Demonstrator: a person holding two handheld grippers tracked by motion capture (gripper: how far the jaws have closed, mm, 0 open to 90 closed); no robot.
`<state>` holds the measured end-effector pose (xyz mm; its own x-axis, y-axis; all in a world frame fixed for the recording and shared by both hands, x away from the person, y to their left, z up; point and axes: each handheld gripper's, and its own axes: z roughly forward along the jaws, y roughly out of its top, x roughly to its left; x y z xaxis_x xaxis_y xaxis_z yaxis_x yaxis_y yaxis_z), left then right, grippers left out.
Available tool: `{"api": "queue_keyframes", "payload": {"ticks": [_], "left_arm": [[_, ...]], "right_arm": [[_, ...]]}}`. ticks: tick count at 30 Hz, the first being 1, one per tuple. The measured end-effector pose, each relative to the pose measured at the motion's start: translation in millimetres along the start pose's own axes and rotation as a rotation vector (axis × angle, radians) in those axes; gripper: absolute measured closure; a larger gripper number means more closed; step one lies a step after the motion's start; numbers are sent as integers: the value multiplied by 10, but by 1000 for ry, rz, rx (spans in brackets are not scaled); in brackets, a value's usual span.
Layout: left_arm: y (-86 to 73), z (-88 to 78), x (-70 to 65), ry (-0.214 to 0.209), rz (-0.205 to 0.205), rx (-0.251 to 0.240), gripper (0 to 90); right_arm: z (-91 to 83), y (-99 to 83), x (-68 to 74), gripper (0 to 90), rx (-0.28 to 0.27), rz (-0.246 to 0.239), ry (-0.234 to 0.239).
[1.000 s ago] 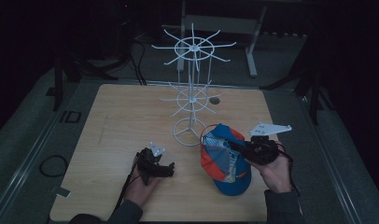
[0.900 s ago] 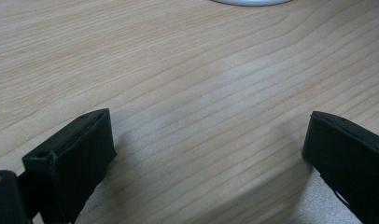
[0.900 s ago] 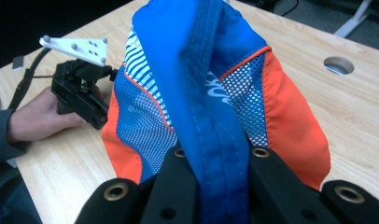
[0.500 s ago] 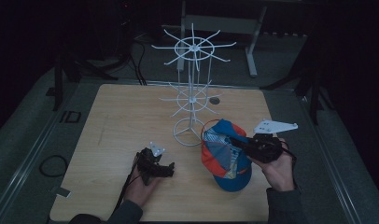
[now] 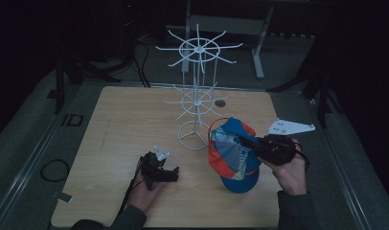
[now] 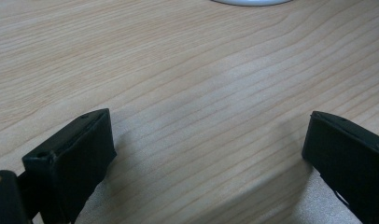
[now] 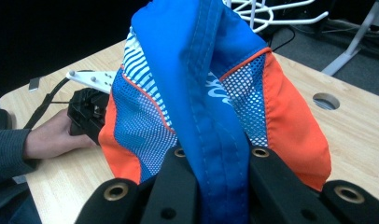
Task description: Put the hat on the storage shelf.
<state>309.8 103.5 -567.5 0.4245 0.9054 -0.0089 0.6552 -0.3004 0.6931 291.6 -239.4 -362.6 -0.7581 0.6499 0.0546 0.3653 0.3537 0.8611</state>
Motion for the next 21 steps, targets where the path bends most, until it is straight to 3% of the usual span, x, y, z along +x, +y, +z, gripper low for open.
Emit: {"api": "queue_keyframes", "payload": {"ticks": [21], "left_arm": [[0, 0, 0, 0, 0, 0, 27]], "right_arm": [[-145, 138, -44, 878, -58, -4, 6]]}}
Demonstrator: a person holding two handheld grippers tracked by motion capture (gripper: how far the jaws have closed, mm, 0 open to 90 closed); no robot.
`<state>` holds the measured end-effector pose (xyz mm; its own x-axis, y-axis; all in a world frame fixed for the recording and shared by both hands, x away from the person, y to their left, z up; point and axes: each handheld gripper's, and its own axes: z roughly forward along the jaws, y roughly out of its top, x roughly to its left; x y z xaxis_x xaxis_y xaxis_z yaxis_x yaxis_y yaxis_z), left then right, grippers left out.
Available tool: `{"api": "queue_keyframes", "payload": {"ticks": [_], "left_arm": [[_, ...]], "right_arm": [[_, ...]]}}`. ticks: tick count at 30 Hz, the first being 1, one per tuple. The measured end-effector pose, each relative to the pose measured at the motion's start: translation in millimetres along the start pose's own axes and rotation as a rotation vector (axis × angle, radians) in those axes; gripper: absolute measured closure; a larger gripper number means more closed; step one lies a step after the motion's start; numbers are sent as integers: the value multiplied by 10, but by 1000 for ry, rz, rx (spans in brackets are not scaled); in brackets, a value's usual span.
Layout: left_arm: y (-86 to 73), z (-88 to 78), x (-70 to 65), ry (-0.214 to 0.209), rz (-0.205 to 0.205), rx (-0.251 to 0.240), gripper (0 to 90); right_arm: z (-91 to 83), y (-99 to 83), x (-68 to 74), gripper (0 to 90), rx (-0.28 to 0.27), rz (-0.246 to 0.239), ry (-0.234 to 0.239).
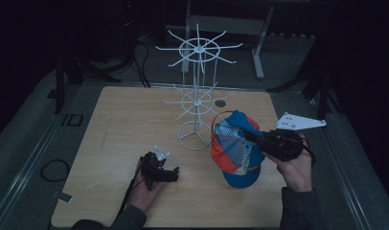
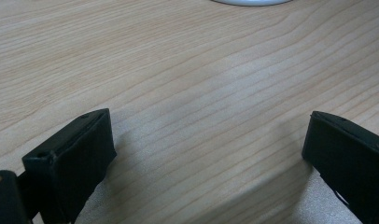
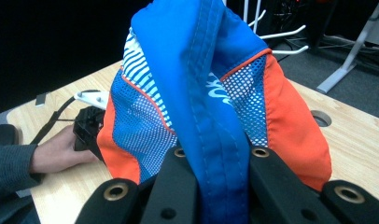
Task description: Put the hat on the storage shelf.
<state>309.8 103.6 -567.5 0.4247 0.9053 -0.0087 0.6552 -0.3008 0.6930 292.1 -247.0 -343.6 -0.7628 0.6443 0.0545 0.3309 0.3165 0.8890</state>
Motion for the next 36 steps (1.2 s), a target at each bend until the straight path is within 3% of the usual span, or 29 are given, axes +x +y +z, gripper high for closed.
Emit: {"api": "queue_keyframes", "payload": {"ticks": [22, 36], "left_arm": [[0, 1, -1, 0, -1, -1, 26], [0, 1, -1, 0, -1, -1, 26]], "right_arm": [[-96, 167, -65, 878, -82, 17, -5], [-149, 259, -80, 878, -101, 12, -8]]}}
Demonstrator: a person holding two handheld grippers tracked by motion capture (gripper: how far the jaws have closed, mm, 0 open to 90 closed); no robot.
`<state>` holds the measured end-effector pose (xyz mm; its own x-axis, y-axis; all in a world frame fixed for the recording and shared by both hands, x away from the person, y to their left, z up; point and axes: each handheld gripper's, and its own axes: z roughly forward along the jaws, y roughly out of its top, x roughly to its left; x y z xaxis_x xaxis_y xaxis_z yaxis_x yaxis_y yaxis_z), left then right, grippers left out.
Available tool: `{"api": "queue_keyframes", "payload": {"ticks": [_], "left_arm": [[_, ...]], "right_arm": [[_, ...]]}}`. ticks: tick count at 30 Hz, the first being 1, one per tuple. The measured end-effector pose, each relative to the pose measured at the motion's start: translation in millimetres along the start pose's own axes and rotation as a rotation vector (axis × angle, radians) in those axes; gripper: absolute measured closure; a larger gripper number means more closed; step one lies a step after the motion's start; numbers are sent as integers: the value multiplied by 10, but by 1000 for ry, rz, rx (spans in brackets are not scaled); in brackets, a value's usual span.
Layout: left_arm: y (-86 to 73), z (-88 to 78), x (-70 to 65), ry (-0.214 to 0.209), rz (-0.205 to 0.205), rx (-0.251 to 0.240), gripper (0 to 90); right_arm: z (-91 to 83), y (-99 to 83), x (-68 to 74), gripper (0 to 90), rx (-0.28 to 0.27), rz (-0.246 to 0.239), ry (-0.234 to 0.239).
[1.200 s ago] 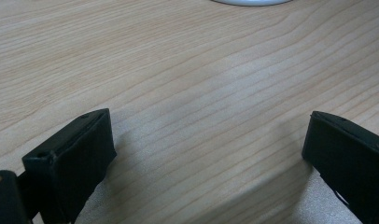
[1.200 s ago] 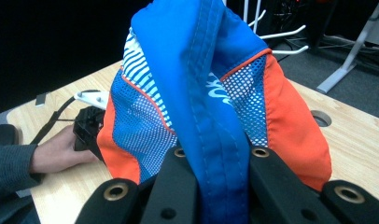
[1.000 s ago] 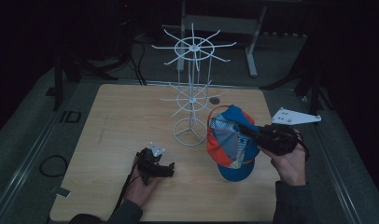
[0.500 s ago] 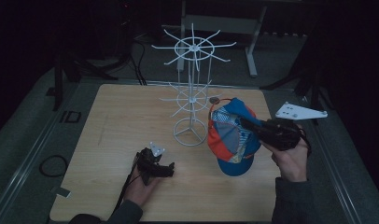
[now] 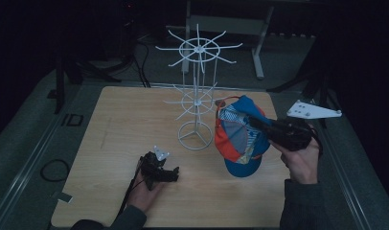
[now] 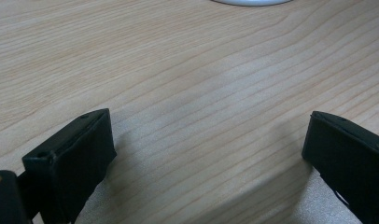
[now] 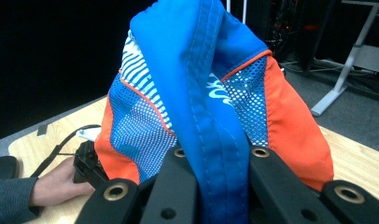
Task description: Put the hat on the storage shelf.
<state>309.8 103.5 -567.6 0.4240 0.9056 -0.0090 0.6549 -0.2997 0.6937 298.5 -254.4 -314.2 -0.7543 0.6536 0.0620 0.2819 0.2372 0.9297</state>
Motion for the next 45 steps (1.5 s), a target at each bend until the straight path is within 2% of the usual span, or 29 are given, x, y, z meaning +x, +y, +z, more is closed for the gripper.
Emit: {"api": "queue_keyframes", "payload": {"ticks": [14, 29, 45], "left_arm": [[0, 0, 0, 0, 0, 0, 26], [0, 0, 0, 0, 0, 0, 26], [0, 0, 0, 0, 0, 0, 26]], "right_arm": [[20, 98, -25, 877, 6, -12, -10], [-35, 259, -46, 877, -23, -43, -40], [-69, 390, -112, 877, -63, -51, -39]]}}
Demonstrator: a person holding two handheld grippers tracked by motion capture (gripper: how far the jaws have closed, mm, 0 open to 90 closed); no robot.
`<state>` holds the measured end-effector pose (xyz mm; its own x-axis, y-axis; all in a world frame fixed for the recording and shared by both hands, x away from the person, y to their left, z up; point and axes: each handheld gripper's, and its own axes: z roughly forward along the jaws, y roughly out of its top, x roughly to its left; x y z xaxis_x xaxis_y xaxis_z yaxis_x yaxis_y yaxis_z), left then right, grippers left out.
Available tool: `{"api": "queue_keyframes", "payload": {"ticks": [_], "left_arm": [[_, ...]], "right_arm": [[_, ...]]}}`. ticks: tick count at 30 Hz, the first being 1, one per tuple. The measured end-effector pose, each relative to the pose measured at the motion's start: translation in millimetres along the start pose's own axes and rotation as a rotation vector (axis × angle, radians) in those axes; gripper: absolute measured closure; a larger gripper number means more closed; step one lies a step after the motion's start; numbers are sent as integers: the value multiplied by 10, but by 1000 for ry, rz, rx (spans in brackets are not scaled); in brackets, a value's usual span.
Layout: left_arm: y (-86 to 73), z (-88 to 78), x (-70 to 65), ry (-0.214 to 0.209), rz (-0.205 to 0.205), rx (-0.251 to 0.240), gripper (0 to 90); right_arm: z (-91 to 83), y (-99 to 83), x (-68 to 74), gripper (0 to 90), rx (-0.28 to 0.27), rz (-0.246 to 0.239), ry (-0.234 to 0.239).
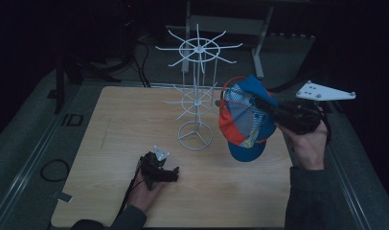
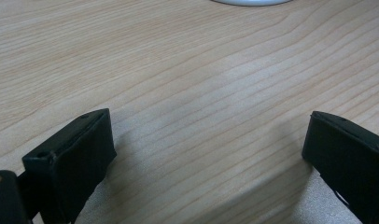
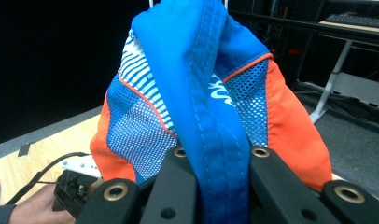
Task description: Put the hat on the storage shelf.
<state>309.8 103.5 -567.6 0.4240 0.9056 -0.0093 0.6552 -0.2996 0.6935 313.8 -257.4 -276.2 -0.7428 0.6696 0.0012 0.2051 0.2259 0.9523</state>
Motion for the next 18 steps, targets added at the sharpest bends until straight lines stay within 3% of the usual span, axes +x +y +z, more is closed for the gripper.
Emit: {"api": "queue_keyframes", "payload": {"ticks": [18], "left_arm": [[0, 0, 0, 0, 0, 0, 26]], "right_arm": [[-67, 86, -104, 877, -47, 15, 7]]}}
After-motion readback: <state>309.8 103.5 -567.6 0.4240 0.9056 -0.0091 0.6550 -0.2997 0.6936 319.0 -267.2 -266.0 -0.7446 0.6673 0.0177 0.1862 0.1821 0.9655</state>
